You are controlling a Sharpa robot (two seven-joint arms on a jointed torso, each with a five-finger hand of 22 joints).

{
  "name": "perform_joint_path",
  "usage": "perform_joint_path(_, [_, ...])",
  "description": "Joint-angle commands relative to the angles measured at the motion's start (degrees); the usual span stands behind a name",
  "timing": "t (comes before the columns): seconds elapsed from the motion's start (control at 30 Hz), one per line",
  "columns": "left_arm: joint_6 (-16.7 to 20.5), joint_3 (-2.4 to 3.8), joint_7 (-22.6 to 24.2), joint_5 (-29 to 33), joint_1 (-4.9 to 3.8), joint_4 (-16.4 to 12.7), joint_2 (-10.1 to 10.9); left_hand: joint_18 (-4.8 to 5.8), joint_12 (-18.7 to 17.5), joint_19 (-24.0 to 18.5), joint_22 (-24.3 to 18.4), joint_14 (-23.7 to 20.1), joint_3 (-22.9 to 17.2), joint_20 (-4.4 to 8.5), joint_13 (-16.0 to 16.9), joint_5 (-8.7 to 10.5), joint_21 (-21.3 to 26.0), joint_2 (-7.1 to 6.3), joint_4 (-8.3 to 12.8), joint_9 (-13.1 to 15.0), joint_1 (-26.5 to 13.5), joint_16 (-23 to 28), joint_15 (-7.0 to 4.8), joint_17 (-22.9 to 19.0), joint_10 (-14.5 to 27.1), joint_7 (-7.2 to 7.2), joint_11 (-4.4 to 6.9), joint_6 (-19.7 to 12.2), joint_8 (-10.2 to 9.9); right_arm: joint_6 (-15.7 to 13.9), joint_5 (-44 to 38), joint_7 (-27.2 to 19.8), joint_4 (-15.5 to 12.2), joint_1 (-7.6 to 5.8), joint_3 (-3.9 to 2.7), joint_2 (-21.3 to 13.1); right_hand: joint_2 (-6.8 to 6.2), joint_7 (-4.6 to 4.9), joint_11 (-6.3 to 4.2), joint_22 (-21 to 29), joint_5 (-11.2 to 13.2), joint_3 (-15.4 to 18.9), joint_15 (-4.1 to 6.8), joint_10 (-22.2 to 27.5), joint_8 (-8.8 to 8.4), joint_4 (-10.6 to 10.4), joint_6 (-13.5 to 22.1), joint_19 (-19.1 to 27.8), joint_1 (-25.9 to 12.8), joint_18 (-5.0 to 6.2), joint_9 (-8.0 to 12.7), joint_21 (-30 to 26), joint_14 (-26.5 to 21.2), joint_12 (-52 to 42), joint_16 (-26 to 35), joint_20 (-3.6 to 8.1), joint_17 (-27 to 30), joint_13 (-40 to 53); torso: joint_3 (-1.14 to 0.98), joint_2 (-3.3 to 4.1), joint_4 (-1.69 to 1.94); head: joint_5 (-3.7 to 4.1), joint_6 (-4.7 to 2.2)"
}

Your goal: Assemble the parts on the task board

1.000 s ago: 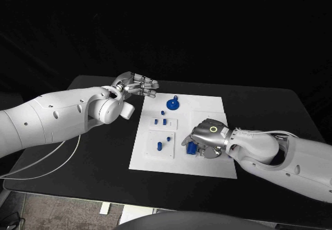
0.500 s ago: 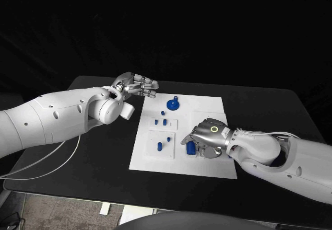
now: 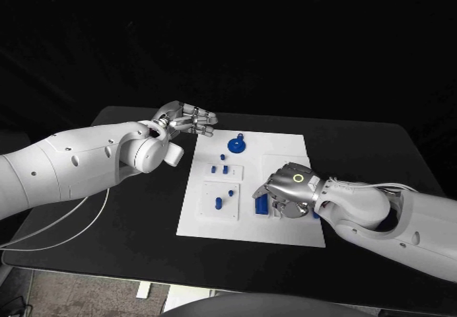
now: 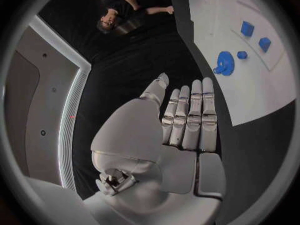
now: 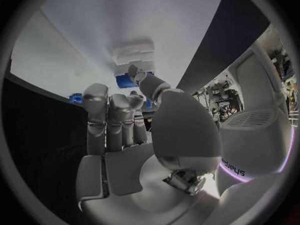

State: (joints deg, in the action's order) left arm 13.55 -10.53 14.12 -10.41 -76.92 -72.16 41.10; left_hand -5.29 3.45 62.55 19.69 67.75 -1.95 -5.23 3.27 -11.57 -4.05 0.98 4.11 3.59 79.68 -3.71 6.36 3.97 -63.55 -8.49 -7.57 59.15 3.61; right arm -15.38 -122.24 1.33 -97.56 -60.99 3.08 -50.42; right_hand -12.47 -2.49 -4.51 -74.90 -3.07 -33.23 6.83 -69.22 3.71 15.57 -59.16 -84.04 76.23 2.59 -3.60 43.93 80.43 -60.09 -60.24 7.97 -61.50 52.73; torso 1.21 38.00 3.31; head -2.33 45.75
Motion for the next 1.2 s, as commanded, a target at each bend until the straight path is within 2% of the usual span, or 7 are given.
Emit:
perform_joint_path(0.03, [-0.7, 0.04, 0.26, 0.11, 0.0, -0.11, -0.09, -0.14, -0.01, 0.46, -0.06, -0.19, -0.05, -0.13, 0.02, 0.17, -0.38, 0.01, -0.26, 0.01, 0.66, 0.23, 0.06, 0.08, 0.26, 0.14, -0.02, -0.44, 0.07, -2.78, 2.43, 1.05, -0.7, 0.02, -0.09, -0.77, 0.07, 1.68, 0.22, -4.91, 0.32, -0.51, 0.28, -0.39, -0.09, 0.0, -0.23, -0.58, -0.57, -0.4, -0.01, 0.58, 0.45, 0.33, -0.23, 0.52, -0.22, -0.14, 0.03, -0.01, -0.03, 0.09, -0.06])
perform_joint_path(0.33, [-0.47, 0.04, 0.45, 0.1, 0.01, -0.06, -0.06, -0.14, -0.01, 0.46, -0.06, -0.19, -0.05, -0.13, 0.02, 0.17, -0.38, 0.01, -0.26, 0.01, 0.66, 0.23, 0.06, 0.08, 0.26, 0.14, -0.02, -0.44, 0.07, -9.57, 20.53, 3.57, -2.09, 0.02, -3.11, -4.14, 0.1, 4.95, 1.36, -4.89, 0.33, 3.11, -0.22, -1.48, -0.13, -2.68, -2.09, -1.17, -4.72, 0.09, 0.0, 1.01, 1.06, -2.07, -0.81, 0.1, -0.81, 2.57, 0.07, -0.06, -0.13, 0.93, -0.61])
perform_joint_path(0.4, [-0.41, 0.04, 0.48, 0.1, 0.01, -0.02, -0.08, -0.14, -0.01, 0.46, -0.06, -0.19, -0.05, -0.13, 0.02, 0.17, -0.38, 0.01, -0.26, 0.01, 0.66, 0.23, 0.06, 0.08, 0.26, 0.14, -0.02, -0.44, 0.07, -9.44, 24.99, 6.35, -2.16, 0.01, -4.23, -5.12, 0.28, 6.67, 2.67, -4.93, 0.29, 5.06, -0.67, -1.99, 0.37, -4.89, -3.49, -1.38, -7.45, 0.15, -0.21, 1.31, 1.27, -2.82, -1.01, -0.02, -1.0, 3.44, 0.1, -0.14, -0.19, 1.28, -0.78])
perform_joint_path(0.47, [-0.37, 0.04, 0.49, 0.1, 0.01, 0.02, -0.12, -0.14, -0.01, 0.46, -0.06, -0.19, -0.05, -0.13, 0.02, 0.17, -0.38, 0.01, -0.26, 0.01, 0.66, 0.23, 0.06, 0.08, 0.26, 0.14, -0.02, -0.44, 0.07, -8.67, 29.32, 10.56, -2.17, 0.01, -5.29, -6.09, 0.63, 6.42, 3.12, -4.17, 0.23, 8.16, -1.97, -0.9, -0.5, -8.08, -4.84, -1.15, -7.83, 0.8, 0.0, -1.16, 0.92, -2.25, 0.25, -1.65, -0.08, 3.15, 0.11, -0.16, -0.18, 1.71, -0.86])
perform_joint_path(0.53, [-0.37, 0.04, 0.49, 0.1, 0.01, 0.04, -0.15, -0.14, -0.01, 0.46, -0.06, -0.19, -0.05, -0.13, 0.02, 0.17, -0.38, 0.01, -0.26, 0.01, 0.66, 0.23, 0.06, 0.08, 0.26, 0.14, -0.02, -0.44, 0.07, -6.73, 32.7, 14.78, -2.16, 0.01, -6.01, -6.99, 1.25, 7.14, 3.44, -3.96, 0.31, 8.17, -1.97, -0.77, 0.1, -9.6, -5.71, -1.24, -8.93, 1.15, -0.2, -1.89, 0.96, -2.05, 0.46, -1.43, 0.11, 2.96, 0.11, -0.23, -0.21, 2.22, -0.86])
perform_joint_path(0.83, [-0.17, 0.02, 0.5, 0.1, 0.01, 0.01, -0.03, -0.14, -0.01, 0.48, -0.19, -0.17, -0.06, -0.12, 0.02, 0.17, -0.45, 0.07, -0.25, 0.01, 0.65, 0.23, 0.05, 0.08, 0.21, 0.15, -0.02, -0.36, 0.08, 5.56, 48.99, 33.99, -0.38, -0.01, -7.62, -10.39, 1.3, 6.46, 3.13, -2.71, 0.32, 7.44, -2.05, -1.46, -0.13, -20.15, -6.9, -1.97, -14.47, 1.71, -0.29, -5.11, 1.86, -1.66, 0.58, -1.77, 0.05, 3.07, 0.15, -0.29, -0.37, 4.7, -1.27])
perform_joint_path(1.2, [-0.08, -0.02, 0.52, 0.11, 0.01, -0.11, 0.18, -0.13, -0.01, 0.48, -0.23, -0.13, -0.01, -0.12, 0.02, 0.15, -0.45, 0.01, -0.32, 0.01, 0.6, 0.22, 0.05, 0.09, 0.2, 0.17, -0.01, -0.33, 0.08, 16.59, 51.95, 40.15, 1.06, 0.1, -7.82, -12.7, 0.71, 5.88, 2.81, -2.59, 0.32, 10.32, -1.91, -2.52, -0.04, -24.71, -8.58, -2.85, -16.2, 1.4, -0.86, -5.41, 2.69, -0.59, -0.08, -1.64, -1.69, 3.77, 0.29, -0.31, -0.46, 5.92, -1.47])
